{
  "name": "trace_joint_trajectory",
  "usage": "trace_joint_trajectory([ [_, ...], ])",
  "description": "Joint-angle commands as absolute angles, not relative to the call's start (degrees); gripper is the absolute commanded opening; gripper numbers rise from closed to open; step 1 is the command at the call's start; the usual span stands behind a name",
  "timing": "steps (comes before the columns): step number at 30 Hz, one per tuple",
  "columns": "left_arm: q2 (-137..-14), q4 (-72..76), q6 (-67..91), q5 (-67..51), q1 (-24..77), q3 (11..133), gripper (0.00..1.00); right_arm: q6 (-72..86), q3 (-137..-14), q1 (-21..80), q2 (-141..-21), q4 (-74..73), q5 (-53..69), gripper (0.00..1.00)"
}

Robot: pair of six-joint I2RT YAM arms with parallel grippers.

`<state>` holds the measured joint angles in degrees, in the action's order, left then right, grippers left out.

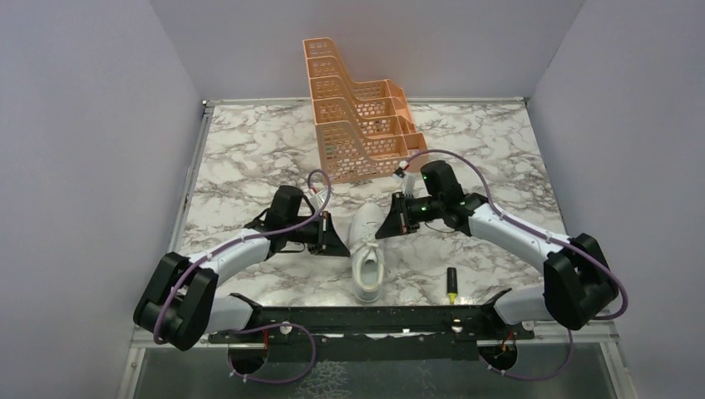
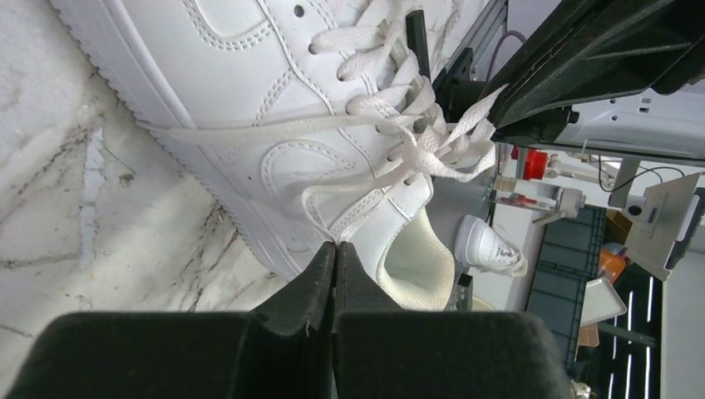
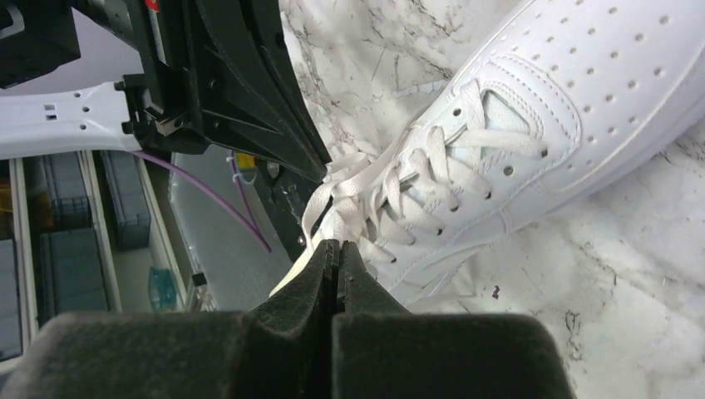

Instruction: Tie the shoes

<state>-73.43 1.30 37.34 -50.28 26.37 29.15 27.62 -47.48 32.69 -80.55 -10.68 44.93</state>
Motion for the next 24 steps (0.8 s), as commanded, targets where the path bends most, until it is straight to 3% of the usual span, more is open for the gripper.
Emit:
trace_joint_trajectory([
  [1, -70.1, -4.0, 38.0, -51.1, 26.7, 29.4, 0.00, 32.2, -44.5, 33.0, -77.1, -9.9, 39.8, 0.01],
  [12, -71.6, -24.1, 36.4, -43.3, 26.7, 33.0, 0.00, 38.4, -43.5, 32.2, -77.0, -11.1, 27.9, 0.01],
  [24, -69.3, -28.4, 35.4, -35.8, 26.7, 34.5, 0.00, 40.5, -40.6, 31.2, -73.4, -14.1, 19.7, 0.01],
])
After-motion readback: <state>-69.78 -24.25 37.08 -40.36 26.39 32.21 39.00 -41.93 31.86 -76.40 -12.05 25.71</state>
